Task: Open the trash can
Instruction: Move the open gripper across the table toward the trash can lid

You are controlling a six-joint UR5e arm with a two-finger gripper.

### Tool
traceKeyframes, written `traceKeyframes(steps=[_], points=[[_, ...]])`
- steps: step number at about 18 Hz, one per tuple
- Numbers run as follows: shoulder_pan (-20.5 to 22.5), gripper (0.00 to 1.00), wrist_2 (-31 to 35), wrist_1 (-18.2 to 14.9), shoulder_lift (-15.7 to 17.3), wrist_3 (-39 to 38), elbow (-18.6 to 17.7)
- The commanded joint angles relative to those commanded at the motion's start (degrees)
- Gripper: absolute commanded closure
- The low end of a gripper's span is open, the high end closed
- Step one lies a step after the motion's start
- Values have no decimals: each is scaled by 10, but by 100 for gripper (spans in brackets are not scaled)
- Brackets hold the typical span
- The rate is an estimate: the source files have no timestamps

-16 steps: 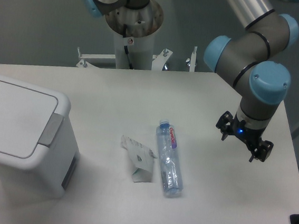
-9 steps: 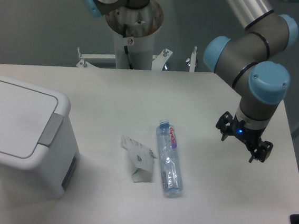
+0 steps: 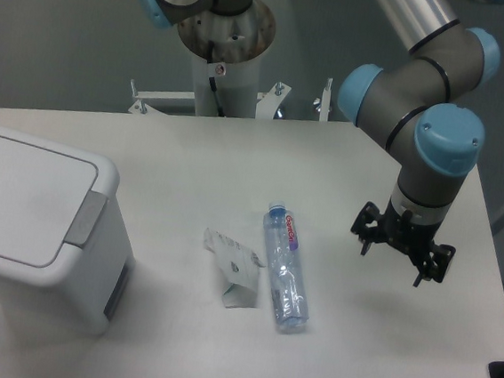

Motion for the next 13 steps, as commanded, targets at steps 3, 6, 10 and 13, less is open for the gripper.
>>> traceKeyframes(steps=[3,6,10,13], points=[[-23,0,-17,0,2,-68,23],[-51,0,-34,-1,17,-117,29],[-91,0,-81,-1,37,-178,26],[-120,0,-92,-6,57,-225,25]])
